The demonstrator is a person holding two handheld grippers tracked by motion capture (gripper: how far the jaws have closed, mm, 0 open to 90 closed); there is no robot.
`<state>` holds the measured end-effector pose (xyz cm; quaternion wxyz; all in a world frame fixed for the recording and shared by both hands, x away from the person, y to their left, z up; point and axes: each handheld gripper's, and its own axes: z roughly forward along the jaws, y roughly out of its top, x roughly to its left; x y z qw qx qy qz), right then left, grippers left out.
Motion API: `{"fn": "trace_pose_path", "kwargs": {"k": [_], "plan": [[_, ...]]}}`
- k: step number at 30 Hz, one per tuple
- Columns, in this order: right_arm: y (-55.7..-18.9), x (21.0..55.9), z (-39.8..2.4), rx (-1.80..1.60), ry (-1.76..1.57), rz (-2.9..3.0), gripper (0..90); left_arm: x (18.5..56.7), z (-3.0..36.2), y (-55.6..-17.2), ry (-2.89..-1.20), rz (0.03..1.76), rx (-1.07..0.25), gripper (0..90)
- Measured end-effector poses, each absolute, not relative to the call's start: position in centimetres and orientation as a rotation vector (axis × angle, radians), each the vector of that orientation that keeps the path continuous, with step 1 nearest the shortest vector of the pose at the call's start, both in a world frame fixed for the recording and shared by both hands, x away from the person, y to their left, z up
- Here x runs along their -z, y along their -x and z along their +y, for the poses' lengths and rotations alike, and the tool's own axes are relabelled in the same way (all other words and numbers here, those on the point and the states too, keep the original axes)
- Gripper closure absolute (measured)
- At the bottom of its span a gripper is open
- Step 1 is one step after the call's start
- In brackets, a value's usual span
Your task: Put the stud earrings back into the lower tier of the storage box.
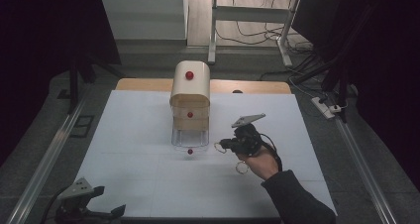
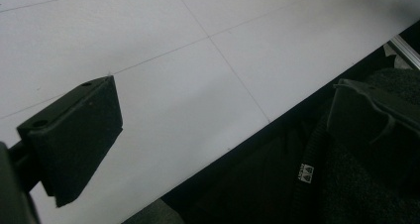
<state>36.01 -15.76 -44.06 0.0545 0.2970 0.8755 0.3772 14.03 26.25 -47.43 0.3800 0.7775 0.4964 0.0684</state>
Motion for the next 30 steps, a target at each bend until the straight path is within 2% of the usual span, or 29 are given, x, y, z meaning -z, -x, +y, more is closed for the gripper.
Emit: {"fn": "trace_pose_path", "kwargs": {"k": [30], "plan": [[-39.7, 46.7, -8.9, -1.113, -0.901, 2.608, 87.2, 47.5, 26.3, -14.1, -1.988, 1.275, -0.17, 0.9]]}}
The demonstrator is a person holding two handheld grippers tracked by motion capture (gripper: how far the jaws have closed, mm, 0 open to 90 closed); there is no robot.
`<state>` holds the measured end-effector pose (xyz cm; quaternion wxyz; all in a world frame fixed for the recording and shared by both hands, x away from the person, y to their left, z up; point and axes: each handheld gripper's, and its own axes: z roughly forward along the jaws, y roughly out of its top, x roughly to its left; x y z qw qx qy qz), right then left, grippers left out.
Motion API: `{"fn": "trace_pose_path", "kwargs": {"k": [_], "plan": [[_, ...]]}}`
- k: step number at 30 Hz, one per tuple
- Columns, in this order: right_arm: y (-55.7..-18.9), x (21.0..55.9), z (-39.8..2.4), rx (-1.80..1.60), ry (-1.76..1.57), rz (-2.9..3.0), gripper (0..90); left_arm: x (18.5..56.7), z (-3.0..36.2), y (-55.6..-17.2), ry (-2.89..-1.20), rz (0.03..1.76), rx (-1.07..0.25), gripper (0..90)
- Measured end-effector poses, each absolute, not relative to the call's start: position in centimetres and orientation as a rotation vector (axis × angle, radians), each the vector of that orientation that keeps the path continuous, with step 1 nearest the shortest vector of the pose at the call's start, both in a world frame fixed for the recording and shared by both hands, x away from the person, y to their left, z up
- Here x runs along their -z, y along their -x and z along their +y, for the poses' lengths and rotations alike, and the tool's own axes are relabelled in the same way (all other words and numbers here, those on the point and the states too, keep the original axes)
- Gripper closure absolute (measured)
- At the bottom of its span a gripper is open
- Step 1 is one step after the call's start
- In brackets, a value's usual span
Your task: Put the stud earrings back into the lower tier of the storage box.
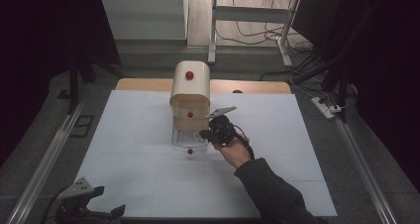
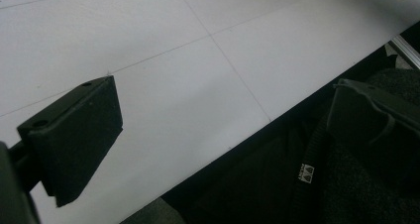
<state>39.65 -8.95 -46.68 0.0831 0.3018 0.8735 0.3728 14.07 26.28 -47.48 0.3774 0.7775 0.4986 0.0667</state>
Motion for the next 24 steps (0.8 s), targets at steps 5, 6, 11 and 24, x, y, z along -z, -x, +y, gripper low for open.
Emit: {"fn": "trace_pose_path", "kwargs": {"k": [5, 6, 11, 24], "plan": [[-39.9, 47.3, -8.3, -1.088, -0.891, 2.589, 87.1, 47.5, 26.3, -14.1, -1.987, 1.277, -0.171, 0.9], [-40.0, 47.4, -8.2, -1.072, -0.889, 2.591, 86.9, 47.5, 26.3, -14.1, -1.987, 1.277, -0.171, 0.9], [-40.2, 48.0, -8.2, -1.099, -0.91, 2.601, 81.0, 47.5, 26.3, -14.1, -1.988, 1.277, -0.171, 0.9], [-39.1, 46.0, -9.1, -1.146, -0.861, 2.643, 55.8, 47.5, 26.3, -14.0, -1.987, 1.278, -0.175, 0.9]]}}
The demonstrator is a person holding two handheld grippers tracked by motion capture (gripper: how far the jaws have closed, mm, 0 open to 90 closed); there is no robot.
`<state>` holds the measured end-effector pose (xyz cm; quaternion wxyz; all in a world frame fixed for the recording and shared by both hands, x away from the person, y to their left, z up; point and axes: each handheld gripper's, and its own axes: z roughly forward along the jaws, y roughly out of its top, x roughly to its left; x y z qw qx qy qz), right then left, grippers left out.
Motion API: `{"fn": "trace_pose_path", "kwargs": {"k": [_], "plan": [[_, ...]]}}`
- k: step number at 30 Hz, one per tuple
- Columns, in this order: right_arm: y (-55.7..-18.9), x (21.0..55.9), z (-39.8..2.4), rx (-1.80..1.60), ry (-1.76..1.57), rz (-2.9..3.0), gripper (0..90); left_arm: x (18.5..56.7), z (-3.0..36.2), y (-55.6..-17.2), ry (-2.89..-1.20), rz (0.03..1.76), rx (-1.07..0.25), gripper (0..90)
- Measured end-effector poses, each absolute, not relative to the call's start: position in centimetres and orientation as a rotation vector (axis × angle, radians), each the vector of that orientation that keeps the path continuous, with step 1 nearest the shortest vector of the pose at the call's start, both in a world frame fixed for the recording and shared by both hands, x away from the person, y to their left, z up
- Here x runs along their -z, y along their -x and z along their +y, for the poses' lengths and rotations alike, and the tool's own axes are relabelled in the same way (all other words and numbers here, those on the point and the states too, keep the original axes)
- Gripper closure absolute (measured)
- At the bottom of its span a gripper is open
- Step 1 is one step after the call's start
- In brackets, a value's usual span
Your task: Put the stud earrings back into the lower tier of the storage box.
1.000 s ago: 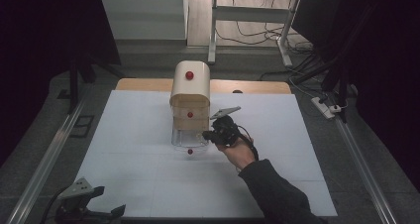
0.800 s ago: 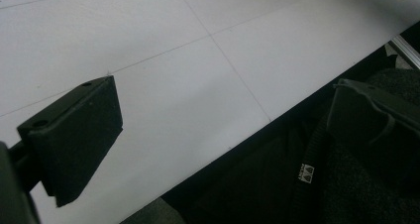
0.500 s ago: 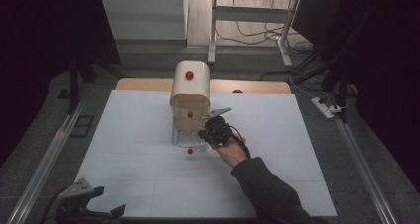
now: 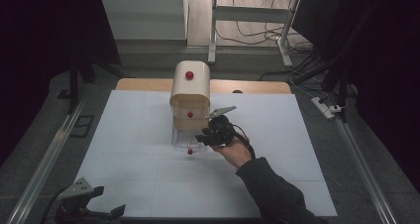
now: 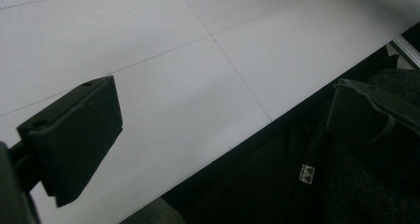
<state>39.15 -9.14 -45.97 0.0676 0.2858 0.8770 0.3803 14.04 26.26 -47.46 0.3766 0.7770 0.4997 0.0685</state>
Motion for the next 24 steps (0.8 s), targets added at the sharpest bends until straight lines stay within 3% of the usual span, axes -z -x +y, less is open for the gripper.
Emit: {"fn": "trace_pose_path", "kwargs": {"k": [16, 24], "plan": [[-37.4, 45.4, -11.7, -1.128, -0.871, 2.67, 15.4, 47.5, 26.4, -14.0, -1.976, 1.281, -0.171, 0.8], [-36.4, 46.0, -13.1, -1.072, -0.852, 2.69, 0.6, 47.5, 26.4, -14.0, -1.973, 1.281, -0.171, 0.8]]}}
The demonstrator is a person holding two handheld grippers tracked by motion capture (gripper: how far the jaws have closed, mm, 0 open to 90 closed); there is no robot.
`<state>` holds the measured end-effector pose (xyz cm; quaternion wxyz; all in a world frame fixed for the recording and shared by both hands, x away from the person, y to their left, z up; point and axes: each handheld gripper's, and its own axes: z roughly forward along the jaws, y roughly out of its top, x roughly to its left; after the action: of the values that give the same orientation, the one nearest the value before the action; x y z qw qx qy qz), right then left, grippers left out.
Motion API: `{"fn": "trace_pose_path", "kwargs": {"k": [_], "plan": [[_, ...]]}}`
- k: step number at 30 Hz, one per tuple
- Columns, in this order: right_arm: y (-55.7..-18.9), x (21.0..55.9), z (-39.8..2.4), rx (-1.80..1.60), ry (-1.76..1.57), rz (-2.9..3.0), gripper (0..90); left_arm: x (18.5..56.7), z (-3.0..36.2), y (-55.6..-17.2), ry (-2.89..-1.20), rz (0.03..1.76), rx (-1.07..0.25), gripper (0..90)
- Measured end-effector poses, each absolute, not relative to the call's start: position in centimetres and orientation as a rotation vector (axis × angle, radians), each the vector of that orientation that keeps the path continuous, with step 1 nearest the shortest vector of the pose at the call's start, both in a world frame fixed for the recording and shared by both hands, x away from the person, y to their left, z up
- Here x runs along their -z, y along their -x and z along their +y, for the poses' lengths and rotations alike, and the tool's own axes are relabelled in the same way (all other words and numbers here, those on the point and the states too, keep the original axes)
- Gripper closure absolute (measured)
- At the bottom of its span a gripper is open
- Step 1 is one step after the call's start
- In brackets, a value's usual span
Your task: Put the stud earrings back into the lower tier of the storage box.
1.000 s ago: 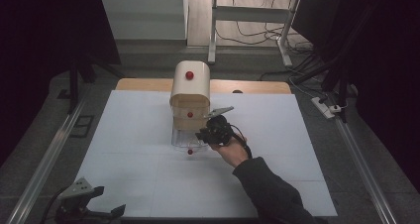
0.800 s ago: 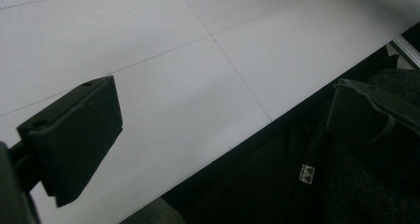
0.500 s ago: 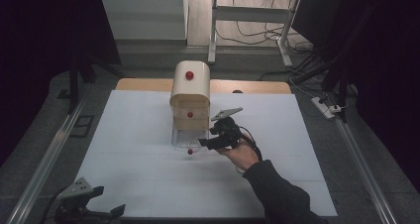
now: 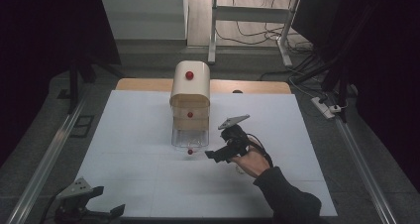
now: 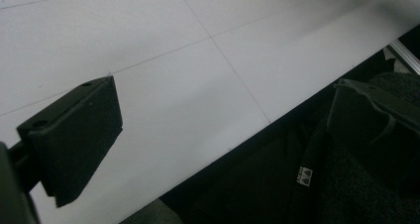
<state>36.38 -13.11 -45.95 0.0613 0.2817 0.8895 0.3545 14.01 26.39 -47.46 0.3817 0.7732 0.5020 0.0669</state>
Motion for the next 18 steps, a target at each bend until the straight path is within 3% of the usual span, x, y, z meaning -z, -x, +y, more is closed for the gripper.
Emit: {"fn": "trace_pose_path", "kwargs": {"k": [18], "plan": [[-34.7, 47.3, -18.2, -0.971, -0.887, 2.633, 0.0, 47.4, 26.4, -14.0, -1.97, 1.278, -0.168, 0.8]]}}
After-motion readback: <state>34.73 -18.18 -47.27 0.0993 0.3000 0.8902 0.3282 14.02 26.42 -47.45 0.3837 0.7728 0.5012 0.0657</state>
